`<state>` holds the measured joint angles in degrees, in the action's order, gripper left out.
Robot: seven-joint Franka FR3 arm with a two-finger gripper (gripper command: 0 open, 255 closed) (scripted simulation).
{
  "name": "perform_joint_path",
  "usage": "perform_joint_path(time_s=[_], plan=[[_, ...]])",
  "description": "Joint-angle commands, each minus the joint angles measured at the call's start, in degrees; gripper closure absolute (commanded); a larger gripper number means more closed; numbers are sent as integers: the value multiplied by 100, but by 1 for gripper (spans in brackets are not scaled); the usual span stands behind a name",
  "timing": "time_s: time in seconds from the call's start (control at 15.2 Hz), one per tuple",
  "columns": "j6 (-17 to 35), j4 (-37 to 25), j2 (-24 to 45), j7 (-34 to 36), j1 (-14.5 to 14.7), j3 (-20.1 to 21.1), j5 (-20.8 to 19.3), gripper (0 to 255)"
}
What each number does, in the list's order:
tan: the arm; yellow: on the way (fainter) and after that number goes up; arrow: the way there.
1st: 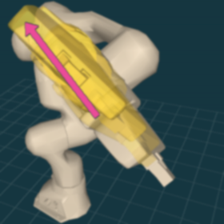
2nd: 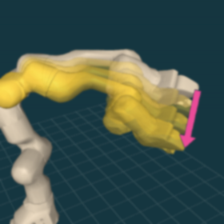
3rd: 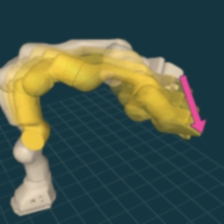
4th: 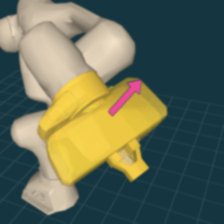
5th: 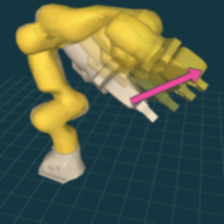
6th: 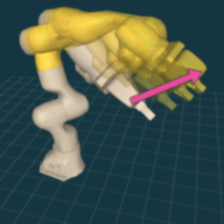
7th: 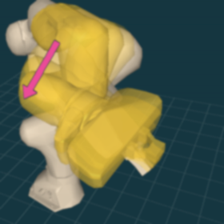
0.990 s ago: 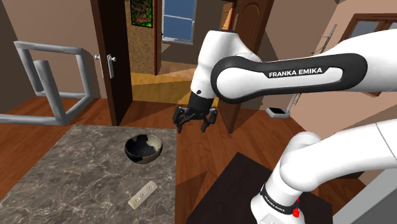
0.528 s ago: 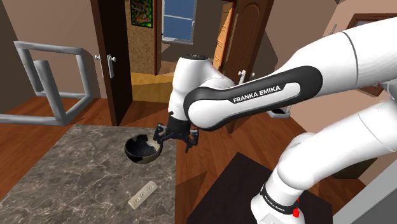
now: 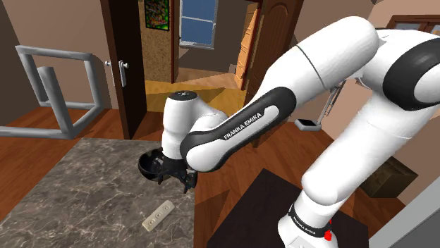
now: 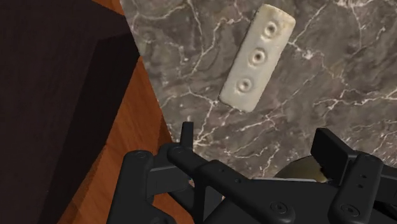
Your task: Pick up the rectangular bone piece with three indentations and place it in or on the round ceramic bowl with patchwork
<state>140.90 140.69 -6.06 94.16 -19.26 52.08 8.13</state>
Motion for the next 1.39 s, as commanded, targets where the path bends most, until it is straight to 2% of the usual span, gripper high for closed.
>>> perform_joint_path(time_s=[0.0, 0.07, 0.13, 0.33, 0.4, 0.86, 1.32], plan=[[245, -259, 801, 1215, -246, 260, -931, 0], [316, -406, 1226, 1837, -227, 235, -1476, 0], [359, -566, 1614, 2403, -76, 78, -1953, 0], [443, -1090, 2523, 3662, 644, -649, -2826, 0], [466, -1226, 2708, 3896, 838, -844, -2939, 0], [816, -1310, 3207, 4268, 1253, -1332, -3479, 0], [844, -1319, 3248, 4297, 1286, -1372, -3521, 0]])
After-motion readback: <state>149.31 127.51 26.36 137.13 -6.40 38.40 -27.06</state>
